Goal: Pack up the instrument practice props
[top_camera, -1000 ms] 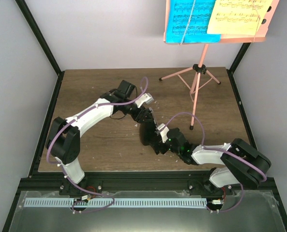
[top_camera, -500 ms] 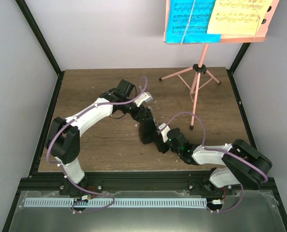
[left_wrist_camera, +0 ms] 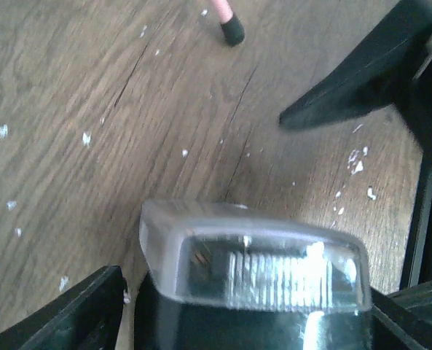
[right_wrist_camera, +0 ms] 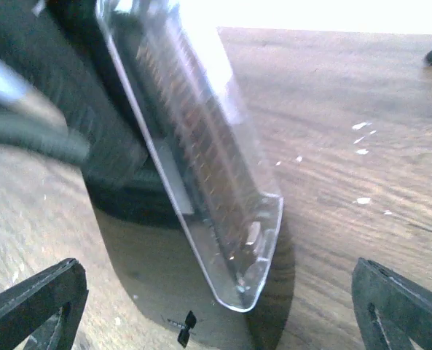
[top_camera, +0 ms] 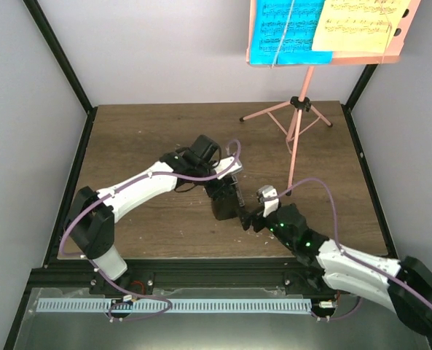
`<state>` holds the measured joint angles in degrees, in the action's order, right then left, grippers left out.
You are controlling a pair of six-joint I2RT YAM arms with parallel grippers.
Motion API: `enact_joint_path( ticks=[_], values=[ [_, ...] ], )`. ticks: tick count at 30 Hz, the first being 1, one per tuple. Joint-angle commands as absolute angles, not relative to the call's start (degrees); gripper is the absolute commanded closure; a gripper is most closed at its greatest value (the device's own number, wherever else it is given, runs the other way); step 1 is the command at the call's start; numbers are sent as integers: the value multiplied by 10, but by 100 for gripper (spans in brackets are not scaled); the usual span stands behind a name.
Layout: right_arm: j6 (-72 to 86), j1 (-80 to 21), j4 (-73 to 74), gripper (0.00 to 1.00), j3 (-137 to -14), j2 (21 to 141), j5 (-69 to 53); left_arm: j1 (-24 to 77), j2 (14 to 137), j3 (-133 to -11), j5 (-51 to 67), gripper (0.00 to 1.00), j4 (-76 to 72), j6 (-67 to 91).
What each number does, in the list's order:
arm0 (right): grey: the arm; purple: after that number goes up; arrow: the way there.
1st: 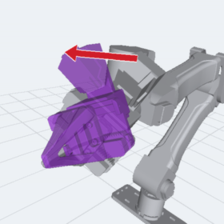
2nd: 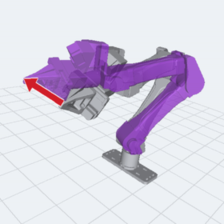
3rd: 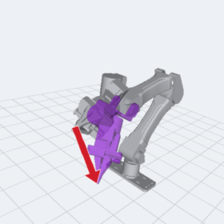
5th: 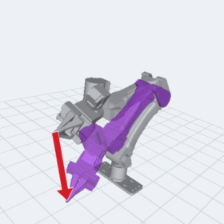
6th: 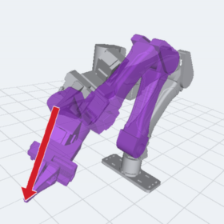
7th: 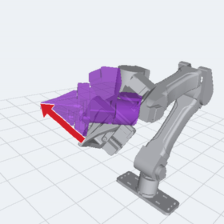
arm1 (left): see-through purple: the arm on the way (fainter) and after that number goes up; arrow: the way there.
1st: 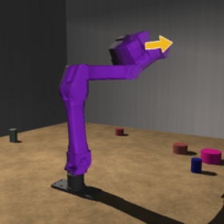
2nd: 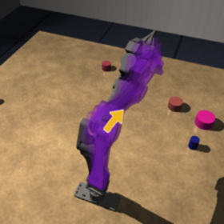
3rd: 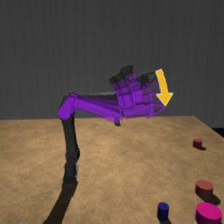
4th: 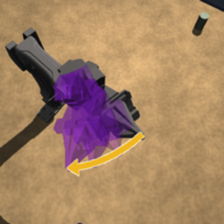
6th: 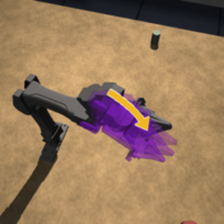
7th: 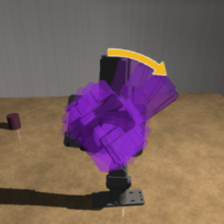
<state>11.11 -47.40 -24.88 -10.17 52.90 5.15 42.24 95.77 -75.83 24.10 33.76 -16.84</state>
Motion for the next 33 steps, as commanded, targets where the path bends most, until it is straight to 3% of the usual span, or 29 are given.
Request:
enact_joint_path(
  ticks=[1, 9, 14, 18, 23, 33],
  values=[
    [183, -464, -221, 0, -82, 450, 135, 441, 920, -725, 147, 23, 346, -184],
    [275, -325, -160, 0, -109, 479, 55, 437, 753, -657, 179, 11, 239, -141],
    [262, -302, -171, 1, -153, 595, 8, 329, 642, -614, 276, 0, 145, -39],
    [216, -304, -167, 3, -215, 694, -17, 281, 617, -599, 173, 0, 146, -2],
    [184, -342, -177, 5, -239, 741, -58, 281, 606, -597, 73, 0, 159, 4],
    [236, -527, -212, 6, -338, 853, -50, 281, 570, -566, -10, 0, 133, 14]
  ],
)
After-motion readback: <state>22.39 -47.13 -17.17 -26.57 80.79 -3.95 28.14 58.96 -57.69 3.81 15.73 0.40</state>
